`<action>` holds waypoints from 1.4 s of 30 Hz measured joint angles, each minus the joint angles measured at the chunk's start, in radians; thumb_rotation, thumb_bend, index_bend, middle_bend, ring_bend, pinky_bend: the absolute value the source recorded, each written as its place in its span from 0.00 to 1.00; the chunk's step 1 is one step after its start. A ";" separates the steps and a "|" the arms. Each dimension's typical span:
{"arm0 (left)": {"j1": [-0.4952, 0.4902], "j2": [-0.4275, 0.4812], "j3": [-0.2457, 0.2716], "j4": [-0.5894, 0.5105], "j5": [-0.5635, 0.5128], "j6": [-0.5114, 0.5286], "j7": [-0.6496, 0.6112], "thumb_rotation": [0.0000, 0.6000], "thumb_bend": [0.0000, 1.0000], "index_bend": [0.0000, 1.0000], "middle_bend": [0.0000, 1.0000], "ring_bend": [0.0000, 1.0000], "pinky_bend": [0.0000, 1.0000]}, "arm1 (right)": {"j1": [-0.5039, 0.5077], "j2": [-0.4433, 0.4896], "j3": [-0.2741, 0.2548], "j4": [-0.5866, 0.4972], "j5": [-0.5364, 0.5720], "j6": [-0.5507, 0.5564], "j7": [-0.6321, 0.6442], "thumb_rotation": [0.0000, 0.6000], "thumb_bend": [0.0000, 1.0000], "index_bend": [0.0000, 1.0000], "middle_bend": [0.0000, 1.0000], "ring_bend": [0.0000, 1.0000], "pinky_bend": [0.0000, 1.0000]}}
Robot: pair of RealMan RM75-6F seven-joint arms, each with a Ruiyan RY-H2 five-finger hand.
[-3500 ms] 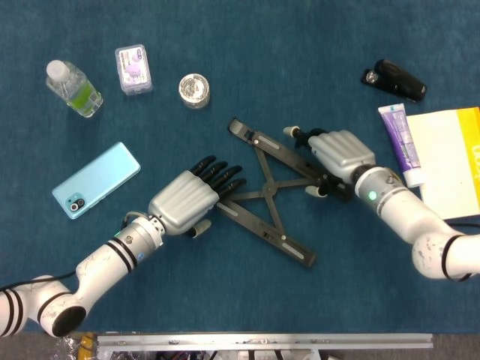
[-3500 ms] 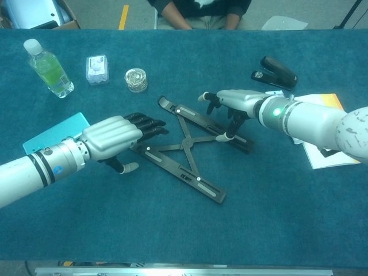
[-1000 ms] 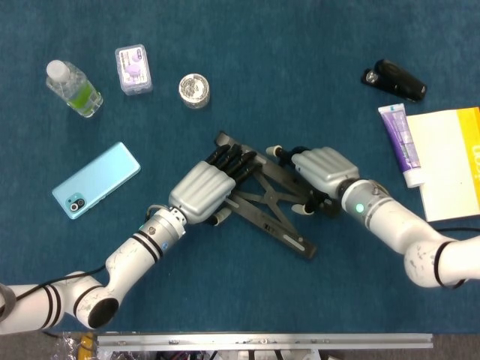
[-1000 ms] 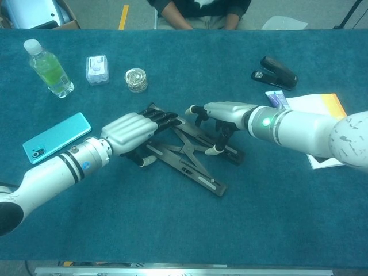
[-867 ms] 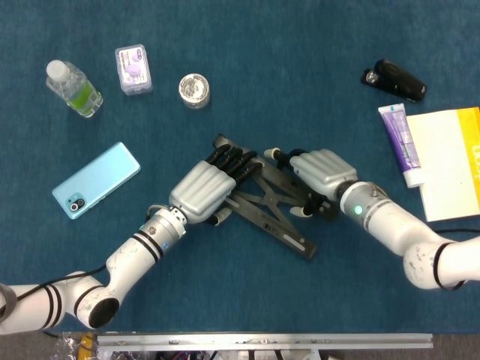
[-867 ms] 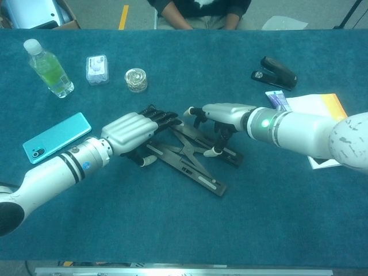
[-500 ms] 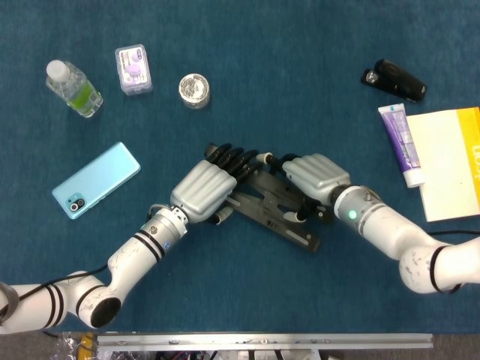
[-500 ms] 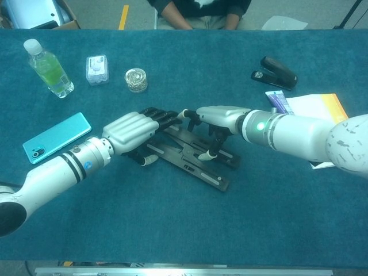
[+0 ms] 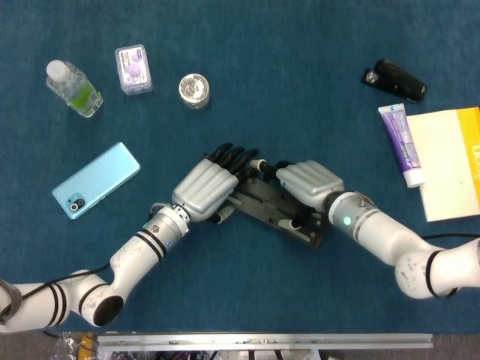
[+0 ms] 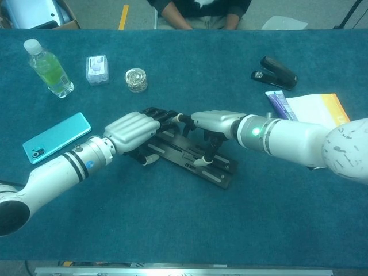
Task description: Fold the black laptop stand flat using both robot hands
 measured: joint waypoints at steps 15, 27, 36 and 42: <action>-0.003 0.004 -0.009 0.001 -0.009 0.007 0.013 1.00 0.34 0.00 0.00 0.00 0.00 | 0.005 0.008 0.005 -0.030 -0.008 0.017 0.005 1.00 0.20 0.00 0.21 0.13 0.29; 0.028 0.132 -0.017 -0.079 -0.013 0.080 0.047 1.00 0.34 0.00 0.00 0.00 0.00 | -0.078 0.143 0.008 -0.070 -0.126 0.058 0.081 1.00 0.20 0.00 0.21 0.12 0.29; 0.119 0.242 -0.026 -0.116 -0.018 0.239 0.036 1.00 0.34 0.00 0.00 0.00 0.00 | -0.210 0.220 -0.004 -0.091 -0.336 0.201 0.142 1.00 0.20 0.00 0.20 0.12 0.29; 0.199 0.316 -0.042 -0.151 -0.054 0.338 0.039 1.00 0.34 0.00 0.00 0.00 0.00 | -0.330 0.250 -0.037 -0.083 -0.490 0.359 0.143 1.00 0.20 0.00 0.20 0.12 0.29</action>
